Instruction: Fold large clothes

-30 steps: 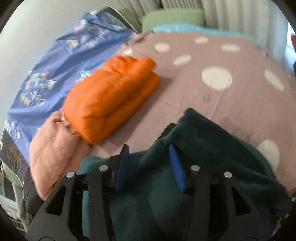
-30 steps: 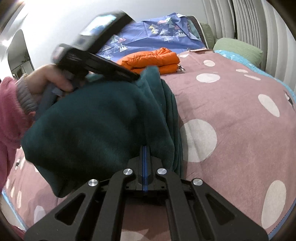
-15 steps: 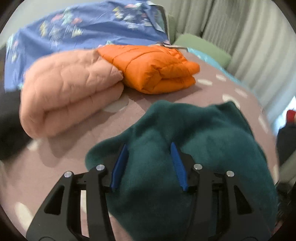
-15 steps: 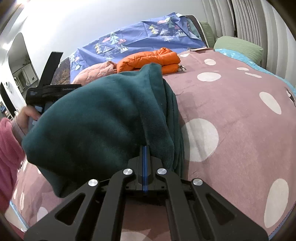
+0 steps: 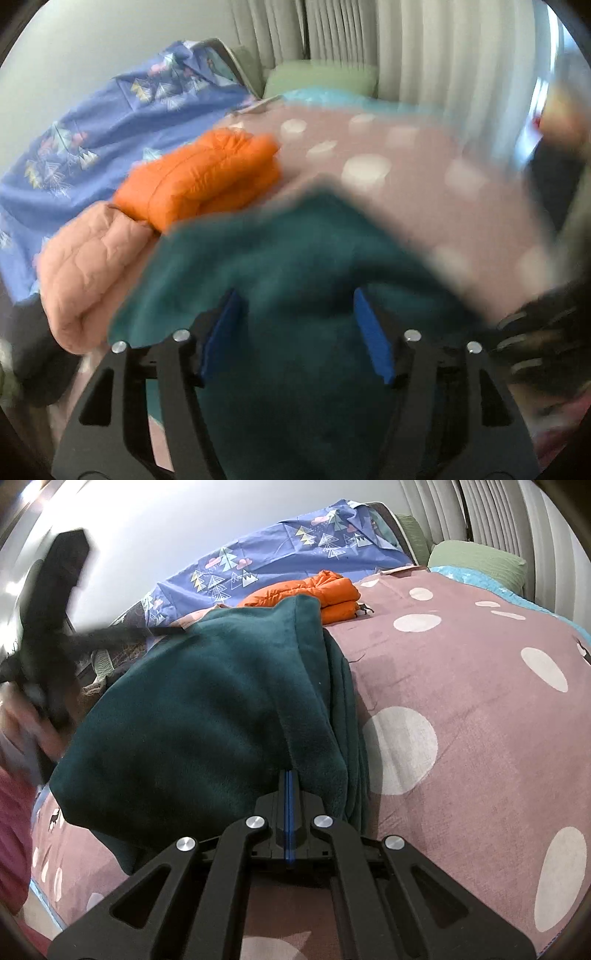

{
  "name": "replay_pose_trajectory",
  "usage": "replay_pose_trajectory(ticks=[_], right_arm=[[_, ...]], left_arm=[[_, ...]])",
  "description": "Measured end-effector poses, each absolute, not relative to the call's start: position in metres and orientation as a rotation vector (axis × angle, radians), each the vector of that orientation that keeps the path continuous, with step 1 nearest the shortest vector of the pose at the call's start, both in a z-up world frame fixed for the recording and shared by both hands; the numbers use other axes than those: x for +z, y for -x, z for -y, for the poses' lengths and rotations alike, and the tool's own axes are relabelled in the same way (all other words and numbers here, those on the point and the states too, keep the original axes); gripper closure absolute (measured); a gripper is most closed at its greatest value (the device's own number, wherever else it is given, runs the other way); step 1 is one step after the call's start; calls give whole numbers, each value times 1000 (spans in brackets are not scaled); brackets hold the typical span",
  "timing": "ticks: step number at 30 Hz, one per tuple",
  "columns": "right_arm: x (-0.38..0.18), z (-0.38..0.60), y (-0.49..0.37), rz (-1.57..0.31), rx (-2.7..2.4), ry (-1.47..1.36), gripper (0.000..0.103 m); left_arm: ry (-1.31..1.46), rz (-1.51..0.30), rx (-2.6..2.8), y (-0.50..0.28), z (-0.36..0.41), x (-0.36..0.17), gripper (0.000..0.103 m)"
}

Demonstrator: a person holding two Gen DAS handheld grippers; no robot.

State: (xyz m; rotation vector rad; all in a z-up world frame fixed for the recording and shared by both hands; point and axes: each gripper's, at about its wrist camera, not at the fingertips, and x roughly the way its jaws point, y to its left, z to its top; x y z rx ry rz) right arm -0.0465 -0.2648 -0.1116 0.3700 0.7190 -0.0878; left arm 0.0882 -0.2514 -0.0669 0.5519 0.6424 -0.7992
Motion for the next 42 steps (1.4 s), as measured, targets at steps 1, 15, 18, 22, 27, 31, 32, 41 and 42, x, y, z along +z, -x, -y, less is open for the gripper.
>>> replay_pose_trajectory(ticks=[1, 15, 18, 22, 27, 31, 32, 41, 42], right_arm=[[-113, 266, 47, -716, -88, -374, 103], [-110, 311, 106, -658, -17, -748, 34], [-125, 312, 99, -697, 38, -854, 32], [-137, 314, 86, -751, 57, -909, 27], [-145, 321, 72, -751, 78, -992, 24], [-145, 319, 52, -751, 92, -991, 19], [-145, 318, 48, -745, 93, -982, 17], [-146, 322, 52, -749, 80, -991, 44], [-147, 322, 48, -749, 74, -987, 45]], left_arm=[[-566, -612, -776, -85, 257, -73, 38], [-553, -626, -772, -85, 259, -67, 38], [-548, -617, -771, -84, 256, -67, 38], [-523, -614, -779, -85, 251, -67, 38], [-506, -611, -788, -86, 248, -67, 37], [-503, -611, -788, -86, 248, -67, 37], [-500, -611, -788, -86, 248, -67, 37], [-487, -613, -802, -86, 248, -67, 37], [-487, -611, -802, -86, 248, -67, 37]])
